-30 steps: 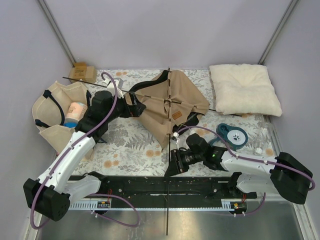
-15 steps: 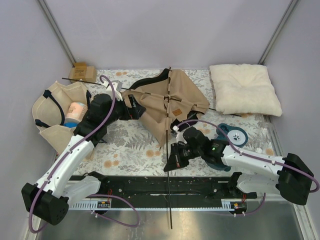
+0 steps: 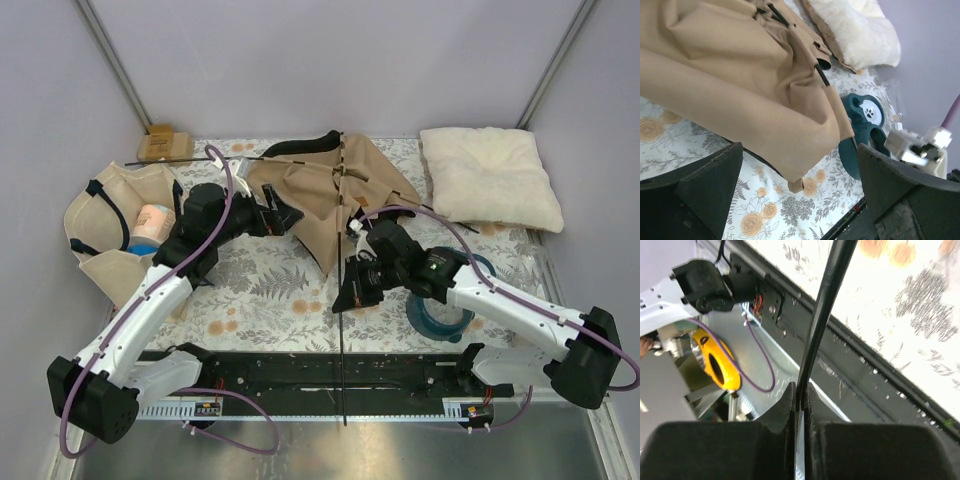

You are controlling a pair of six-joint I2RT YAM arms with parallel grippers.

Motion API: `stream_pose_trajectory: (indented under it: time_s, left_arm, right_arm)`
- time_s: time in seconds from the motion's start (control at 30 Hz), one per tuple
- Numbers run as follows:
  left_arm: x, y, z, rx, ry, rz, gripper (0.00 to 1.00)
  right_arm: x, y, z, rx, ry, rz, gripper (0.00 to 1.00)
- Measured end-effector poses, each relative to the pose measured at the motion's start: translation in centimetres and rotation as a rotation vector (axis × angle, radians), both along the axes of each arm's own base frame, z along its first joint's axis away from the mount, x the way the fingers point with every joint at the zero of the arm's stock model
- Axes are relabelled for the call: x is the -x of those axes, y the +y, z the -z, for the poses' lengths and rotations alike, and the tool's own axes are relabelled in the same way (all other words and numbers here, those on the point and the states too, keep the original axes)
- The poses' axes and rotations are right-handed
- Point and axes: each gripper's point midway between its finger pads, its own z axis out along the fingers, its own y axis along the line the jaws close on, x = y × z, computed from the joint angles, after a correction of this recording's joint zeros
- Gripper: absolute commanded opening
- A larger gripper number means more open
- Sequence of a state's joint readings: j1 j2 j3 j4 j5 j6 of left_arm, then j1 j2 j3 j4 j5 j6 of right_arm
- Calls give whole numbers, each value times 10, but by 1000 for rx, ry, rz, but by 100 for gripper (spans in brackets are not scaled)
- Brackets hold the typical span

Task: Set up the pet tent

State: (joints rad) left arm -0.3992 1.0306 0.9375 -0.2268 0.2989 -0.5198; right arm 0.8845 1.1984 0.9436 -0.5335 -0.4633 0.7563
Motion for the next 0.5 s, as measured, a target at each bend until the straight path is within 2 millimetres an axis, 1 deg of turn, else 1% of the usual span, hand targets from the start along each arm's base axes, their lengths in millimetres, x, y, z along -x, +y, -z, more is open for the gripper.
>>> stream_pose_trajectory:
  time_s: [0.13,0.2,0.27,0.37,0.4,0.47,0.5]
  left_arm:
    - [2,-12,-6,28,-38,53,97]
    - [2,-14,-1,24,-55,70,94]
    - [4,-16,13,11,-66,92,94]
    - [11,-19,35,8,-52,138,96]
    - [13,-21,38,12,-48,153,98]
    - [15,-24,36,26,-57,174,99]
    - [14,-27,30,44,-77,183,99]
  right_arm:
    - [-25,2,-21,4,-148,35,0]
    - [-41,3,-34,0,-222,67,0]
    - [-60,5,-50,-12,-294,108,0]
    - [-76,5,-61,-13,-340,146,0]
    - [-82,6,-65,-14,-355,154,0]
    - [-88,7,-67,-9,-374,161,0]
    - [-90,7,-67,-6,-379,162,0]
